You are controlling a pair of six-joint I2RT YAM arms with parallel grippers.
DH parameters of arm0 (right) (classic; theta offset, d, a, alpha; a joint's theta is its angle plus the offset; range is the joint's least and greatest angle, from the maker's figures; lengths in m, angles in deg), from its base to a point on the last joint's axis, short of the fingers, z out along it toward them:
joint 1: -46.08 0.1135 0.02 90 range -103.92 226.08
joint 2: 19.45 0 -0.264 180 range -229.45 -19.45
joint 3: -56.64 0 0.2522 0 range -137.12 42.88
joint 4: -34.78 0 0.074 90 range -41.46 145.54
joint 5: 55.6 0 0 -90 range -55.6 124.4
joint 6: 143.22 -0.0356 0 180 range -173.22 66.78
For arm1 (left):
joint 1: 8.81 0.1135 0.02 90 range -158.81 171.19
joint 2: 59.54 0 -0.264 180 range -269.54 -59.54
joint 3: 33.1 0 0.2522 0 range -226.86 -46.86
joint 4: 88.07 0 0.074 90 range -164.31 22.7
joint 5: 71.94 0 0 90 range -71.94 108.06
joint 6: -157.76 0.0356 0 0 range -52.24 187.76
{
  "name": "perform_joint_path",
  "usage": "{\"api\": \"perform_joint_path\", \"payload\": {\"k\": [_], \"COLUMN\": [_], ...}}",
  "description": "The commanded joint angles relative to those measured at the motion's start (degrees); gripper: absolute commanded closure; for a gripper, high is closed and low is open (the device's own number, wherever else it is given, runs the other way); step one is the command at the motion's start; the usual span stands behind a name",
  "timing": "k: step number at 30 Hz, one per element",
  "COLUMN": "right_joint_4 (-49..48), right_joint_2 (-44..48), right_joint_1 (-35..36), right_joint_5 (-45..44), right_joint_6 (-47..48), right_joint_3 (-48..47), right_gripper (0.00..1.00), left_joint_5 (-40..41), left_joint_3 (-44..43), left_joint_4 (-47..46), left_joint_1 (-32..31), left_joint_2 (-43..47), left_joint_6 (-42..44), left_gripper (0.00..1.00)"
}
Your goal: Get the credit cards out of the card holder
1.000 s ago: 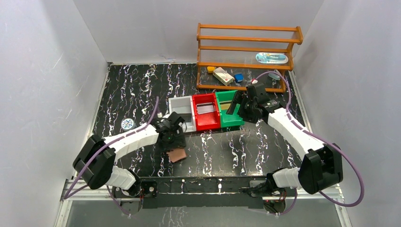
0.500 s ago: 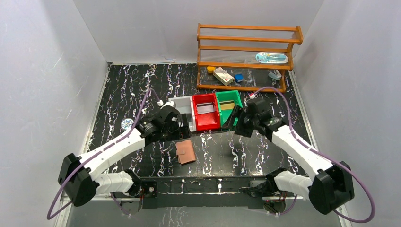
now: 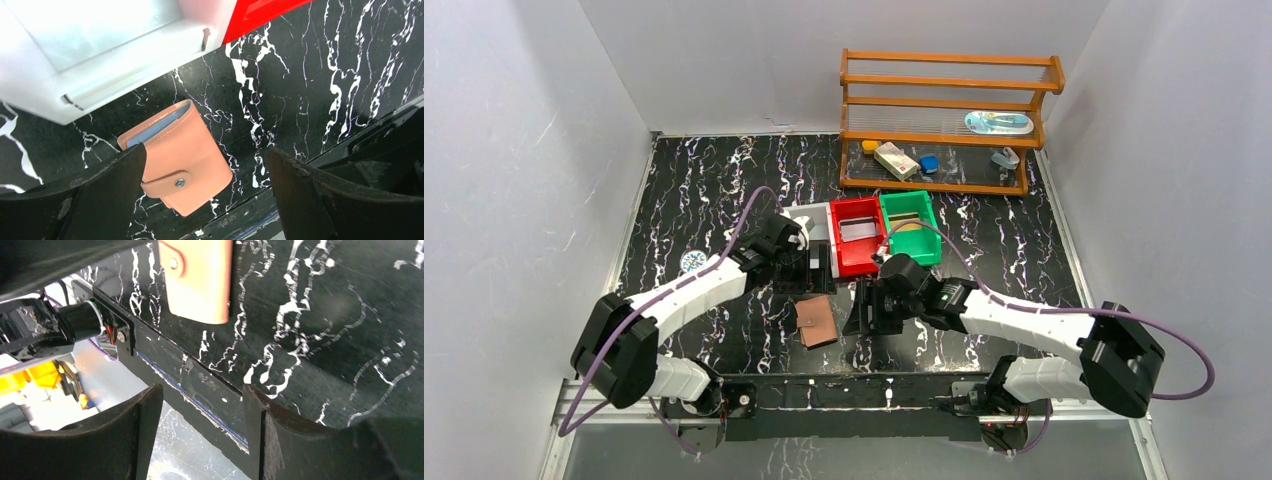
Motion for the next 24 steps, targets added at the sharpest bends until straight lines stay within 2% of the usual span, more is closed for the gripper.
{"api": "perform_joint_path", "payload": {"k": [1,8,14,20,24], "right_joint_4": [-4.9,-13.6,-22.8,-29.8,-34.3], "right_joint_2": [-2.0,-2.7,-4.8,-7.0,-5.9], "right_joint_1": [3.2,9.6,11.3,11.8,11.9], "right_joint_5": [0.0,1.8,4.2,5.1,3.0], "right_joint_6": [6.3,18.8,29.0,34.8,33.9], "right_joint_3": [-4.6,-0.6,1.5,4.8,8.3], "right_gripper": [0.32,0.27,0.25,0.22,0.22], "left_joint_5": [-4.9,-2.5,-5.3,-8.2,-8.8], "left_joint_3": [-0.6,-1.0,-0.1,1.1,3.0], "left_joint_4": [-2.2,-2.4,-3.2,-2.6,-1.9], "left_joint_1": [-0.1,-0.1,-0.1,-0.2,-0.2], "left_joint_2": [-2.9,-5.3,-8.1,-8.9,-7.6], "left_joint_6": [6.3,8.8,11.0,10.4,9.4], "left_gripper": [0.11,0.11,0.12,0.16,0.18]}}
